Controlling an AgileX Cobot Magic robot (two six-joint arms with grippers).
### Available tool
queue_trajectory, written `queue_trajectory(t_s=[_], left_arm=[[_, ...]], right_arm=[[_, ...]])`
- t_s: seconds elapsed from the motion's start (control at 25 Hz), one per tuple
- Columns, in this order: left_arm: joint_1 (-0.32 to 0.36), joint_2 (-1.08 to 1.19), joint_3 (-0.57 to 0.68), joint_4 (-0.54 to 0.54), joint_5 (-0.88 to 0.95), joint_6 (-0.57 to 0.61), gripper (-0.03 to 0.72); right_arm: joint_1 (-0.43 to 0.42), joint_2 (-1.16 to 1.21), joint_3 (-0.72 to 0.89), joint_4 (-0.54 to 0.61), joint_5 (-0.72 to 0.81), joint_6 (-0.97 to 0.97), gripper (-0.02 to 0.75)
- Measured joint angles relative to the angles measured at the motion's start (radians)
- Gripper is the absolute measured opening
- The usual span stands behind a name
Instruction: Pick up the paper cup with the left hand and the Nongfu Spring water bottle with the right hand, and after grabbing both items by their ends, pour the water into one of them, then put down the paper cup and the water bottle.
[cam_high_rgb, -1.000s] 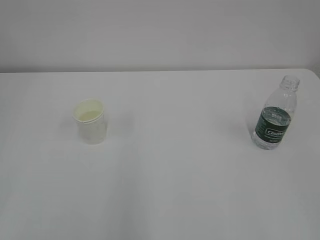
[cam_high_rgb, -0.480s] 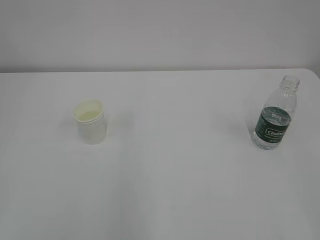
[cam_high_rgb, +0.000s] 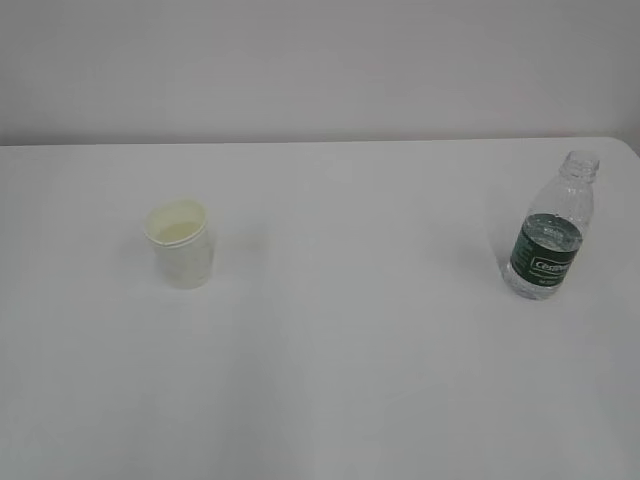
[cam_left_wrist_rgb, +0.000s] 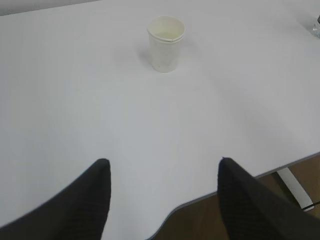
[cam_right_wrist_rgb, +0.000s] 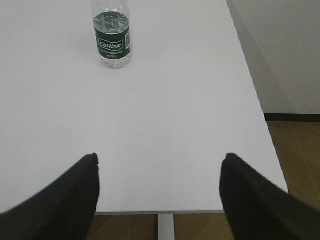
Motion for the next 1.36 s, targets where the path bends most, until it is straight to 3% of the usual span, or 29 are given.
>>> queue_trajectory(t_s=[1.36], left_arm=[[0.0, 0.0, 0.0, 0.002, -0.004, 0.0, 0.47]], right_arm=[[0.0, 0.0, 0.03, -0.002, -0.062, 0.0, 0.573]])
